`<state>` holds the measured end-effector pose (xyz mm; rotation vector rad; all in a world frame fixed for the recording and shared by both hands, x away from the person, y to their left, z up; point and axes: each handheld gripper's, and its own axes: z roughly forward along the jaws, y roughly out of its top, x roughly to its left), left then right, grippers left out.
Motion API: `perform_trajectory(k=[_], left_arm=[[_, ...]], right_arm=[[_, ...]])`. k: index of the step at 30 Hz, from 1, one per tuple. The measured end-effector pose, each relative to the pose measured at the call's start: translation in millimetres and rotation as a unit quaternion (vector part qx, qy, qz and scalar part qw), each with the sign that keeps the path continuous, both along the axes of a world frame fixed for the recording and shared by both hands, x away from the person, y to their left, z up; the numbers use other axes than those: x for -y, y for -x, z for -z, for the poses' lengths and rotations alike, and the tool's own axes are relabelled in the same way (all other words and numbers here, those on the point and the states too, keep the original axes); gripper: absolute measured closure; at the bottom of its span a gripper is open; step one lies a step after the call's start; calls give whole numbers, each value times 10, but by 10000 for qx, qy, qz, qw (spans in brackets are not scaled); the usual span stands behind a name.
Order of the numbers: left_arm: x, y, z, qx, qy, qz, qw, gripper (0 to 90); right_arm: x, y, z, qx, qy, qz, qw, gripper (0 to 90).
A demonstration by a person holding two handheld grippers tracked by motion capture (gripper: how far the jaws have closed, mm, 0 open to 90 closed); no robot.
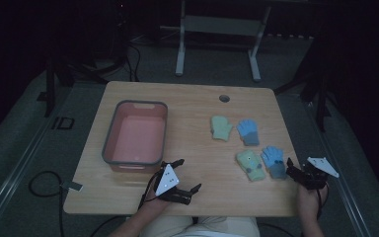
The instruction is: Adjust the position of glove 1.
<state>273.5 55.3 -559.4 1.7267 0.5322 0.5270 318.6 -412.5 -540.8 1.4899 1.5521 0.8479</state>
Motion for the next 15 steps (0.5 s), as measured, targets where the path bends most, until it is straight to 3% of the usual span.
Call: perform_trajectory(k=[5,10,15], left_arm=[[10,1,-2,-67,-16,-108,9999,20],[14,-5,-6,-133,-43,-174,9998,20],[35,-5,-9,-142,-141,-218,9996,20]], right_arm=[[-41,-26,-167,-65,-119,-4,9999,127],[-85,-117,-323,-125,-141,-240,9995,123],[-145,-204,-513,-55,-37,-329,9994,118]])
